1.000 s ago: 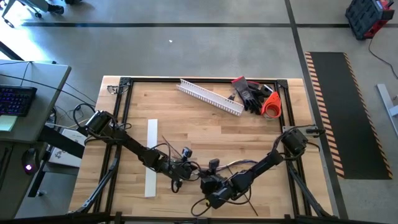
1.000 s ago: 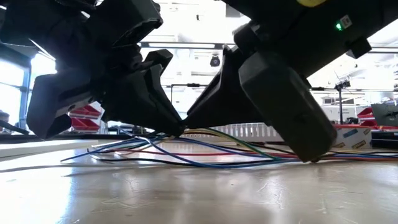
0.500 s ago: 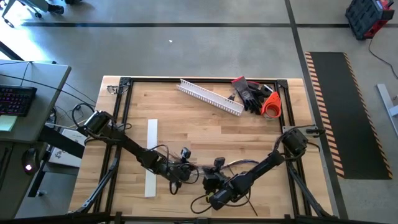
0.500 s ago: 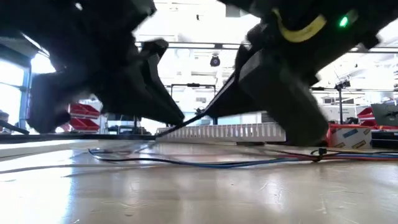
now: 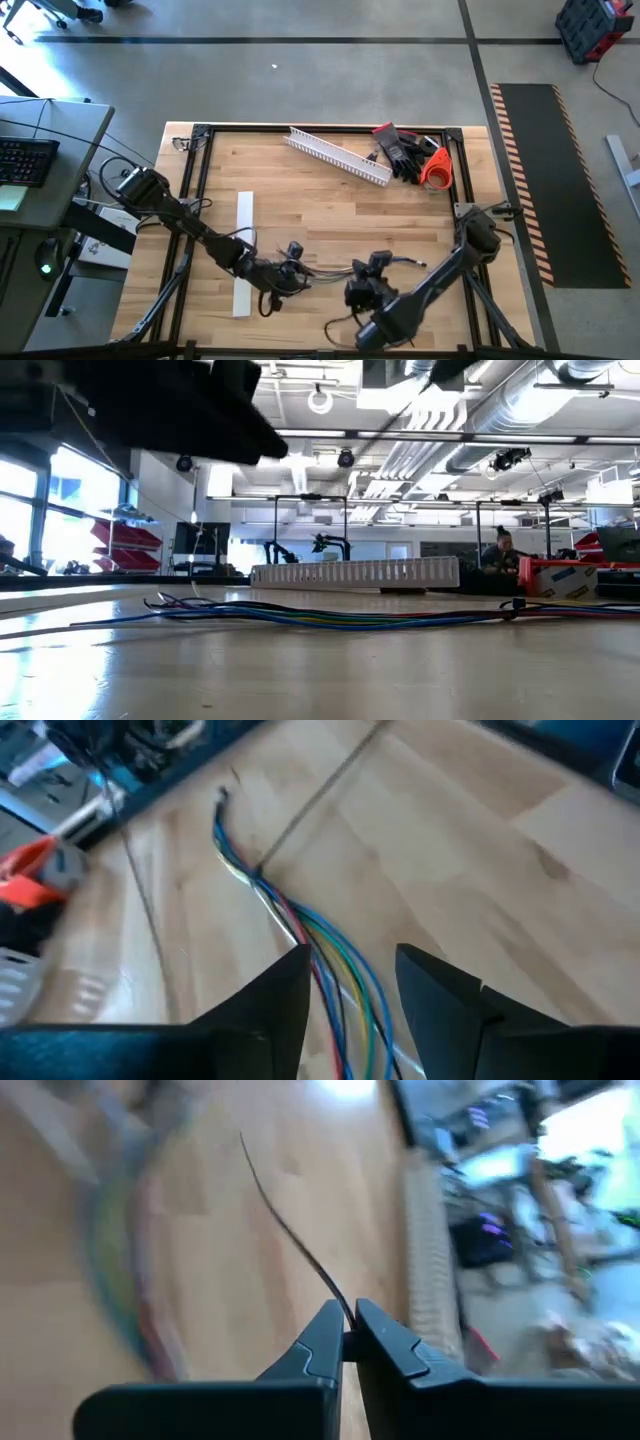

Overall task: Ziptie cables
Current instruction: Wrap the zip tie on the cable

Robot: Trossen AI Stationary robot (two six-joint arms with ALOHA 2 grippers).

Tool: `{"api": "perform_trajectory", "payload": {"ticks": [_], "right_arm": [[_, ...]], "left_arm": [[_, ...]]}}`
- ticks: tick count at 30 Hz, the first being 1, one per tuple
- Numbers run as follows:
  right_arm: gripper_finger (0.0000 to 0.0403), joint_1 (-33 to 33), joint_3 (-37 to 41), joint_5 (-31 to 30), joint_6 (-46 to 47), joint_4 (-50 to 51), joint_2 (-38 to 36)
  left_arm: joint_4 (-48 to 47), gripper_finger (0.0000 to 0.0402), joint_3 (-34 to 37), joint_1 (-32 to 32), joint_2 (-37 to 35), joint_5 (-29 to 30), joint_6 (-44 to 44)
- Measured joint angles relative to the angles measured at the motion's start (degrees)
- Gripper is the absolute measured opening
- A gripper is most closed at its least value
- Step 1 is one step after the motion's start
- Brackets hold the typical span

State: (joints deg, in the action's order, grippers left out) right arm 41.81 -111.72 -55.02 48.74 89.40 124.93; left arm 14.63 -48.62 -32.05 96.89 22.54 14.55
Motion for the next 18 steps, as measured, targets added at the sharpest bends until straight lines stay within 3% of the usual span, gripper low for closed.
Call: {"api": "perform_trajectory", "payload": {"ticks": [7, 14, 18], "right_arm": [[0.0000, 5.5, -11.8, 8.6, -9.7, 0.6, 0.0], [0.0000, 10.2, -20.0, 11.6, -11.3, 0.6, 0.0], [0.0000, 10.8, -20.5, 19.6, -8.8, 0.6, 0.0]], "left_arm": [[4.9, 0.0131, 0.1, 0.9, 7.0, -2.3, -2.3], [5.5, 0.0185, 0.1, 4.7, 9.8, -13.2, -7.0], [3.7, 0.0204, 0.0, 5.5, 9.7, -10.8, -7.0]]}}
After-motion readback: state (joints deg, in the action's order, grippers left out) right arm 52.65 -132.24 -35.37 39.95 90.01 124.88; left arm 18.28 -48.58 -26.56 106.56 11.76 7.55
